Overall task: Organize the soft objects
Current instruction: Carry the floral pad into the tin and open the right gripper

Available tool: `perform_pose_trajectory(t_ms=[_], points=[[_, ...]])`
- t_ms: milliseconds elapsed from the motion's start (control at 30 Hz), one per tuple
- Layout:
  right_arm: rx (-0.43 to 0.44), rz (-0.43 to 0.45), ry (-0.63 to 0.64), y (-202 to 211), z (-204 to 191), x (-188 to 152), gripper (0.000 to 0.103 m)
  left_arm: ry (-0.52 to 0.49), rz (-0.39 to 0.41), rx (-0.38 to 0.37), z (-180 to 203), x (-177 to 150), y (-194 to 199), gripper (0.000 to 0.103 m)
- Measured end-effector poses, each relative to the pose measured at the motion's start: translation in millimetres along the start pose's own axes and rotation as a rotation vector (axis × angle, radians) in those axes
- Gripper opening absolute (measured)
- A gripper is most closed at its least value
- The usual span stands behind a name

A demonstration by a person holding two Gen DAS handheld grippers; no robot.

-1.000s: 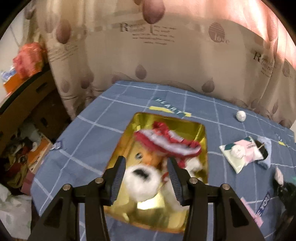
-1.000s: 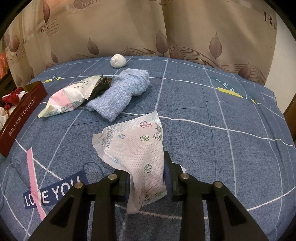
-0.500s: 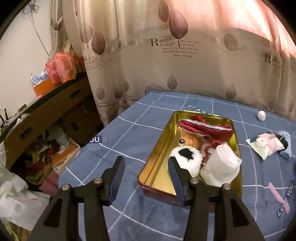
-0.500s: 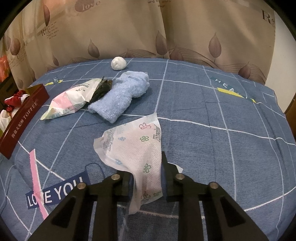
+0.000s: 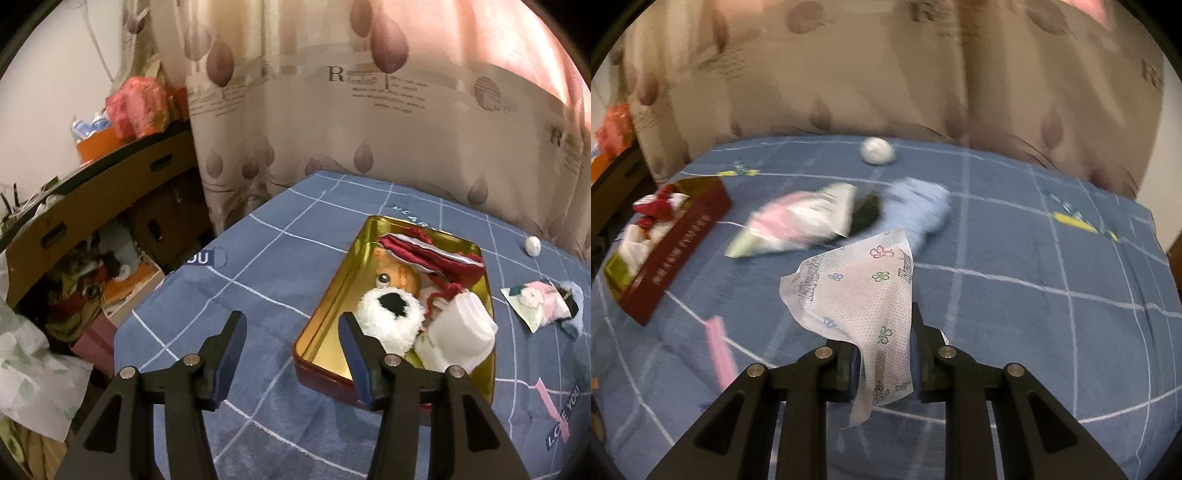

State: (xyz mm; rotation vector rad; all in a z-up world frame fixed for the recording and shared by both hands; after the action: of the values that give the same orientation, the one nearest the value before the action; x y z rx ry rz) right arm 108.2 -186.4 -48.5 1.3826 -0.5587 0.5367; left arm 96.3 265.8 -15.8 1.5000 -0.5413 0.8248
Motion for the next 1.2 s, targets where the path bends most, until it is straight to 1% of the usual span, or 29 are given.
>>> perform_pose_trajectory(t_ms=[167, 367, 467, 567, 633, 733, 867, 967, 1200], points=[[0.09, 0.014, 0.058, 13.4, -48.1, 16.9, 0.019, 0.04, -0.012, 0.01, -8.5, -0.4, -2.3, 0.053], [0.209, 0.029, 0.149, 27.3, -120.1, 30.5, 0.019, 0.05, 0.002, 0.037, -13.7, 0.0, -1.0, 0.053], [0.275, 0.048, 0.213, 38.4, -163.1, 37.2, 0.019, 0.056, 0.0, 0.041, -16.4, 0.3, -1.4, 0.053], [0.324, 0.06, 0.272, 46.7, -201.1, 40.8, 0.019, 0.063, 0.002, 0.042, -18.5, 0.4, -0.5, 0.053], [0.361, 0.051, 0.295, 47.6, -221.8, 42.5, 0.019, 0.069, 0.004, 0.042, -20.0, 0.2, 0.2, 0.053], [0.393, 0.054, 0.349, 49.1, -252.6, 42.1, 0.019, 0.075, 0.004, 0.05, -21.2, 1.1, -0.6, 0.053], [0.416, 0.043, 0.402, 46.0, -283.0, 41.9, 0.019, 0.088, 0.012, 0.05, -24.7, 1.9, 0.0, 0.053], [0.411, 0.032, 0.421, 34.4, -299.0, 45.4, 0.019, 0.088, 0.01, 0.048, -25.3, 1.9, -0.5, 0.053], [0.322, 0.057, 0.422, 4.2, -311.5, 68.3, 0.019, 0.078, 0.009, 0.043, -23.8, 2.7, -1.0, 0.053]])
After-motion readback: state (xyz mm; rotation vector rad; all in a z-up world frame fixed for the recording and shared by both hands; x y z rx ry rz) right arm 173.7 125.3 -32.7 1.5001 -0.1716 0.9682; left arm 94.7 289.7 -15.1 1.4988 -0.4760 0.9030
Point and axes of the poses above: each gripper's, at about its wrist camera, not at the fingertips, and y roughly against the way its jaws point, z to its right, x to its top, the point moved 3 cm from there along -y, roughly the way its jaws point, and after that the axes turned 9 degrees about -x, right-handed, at the moved point
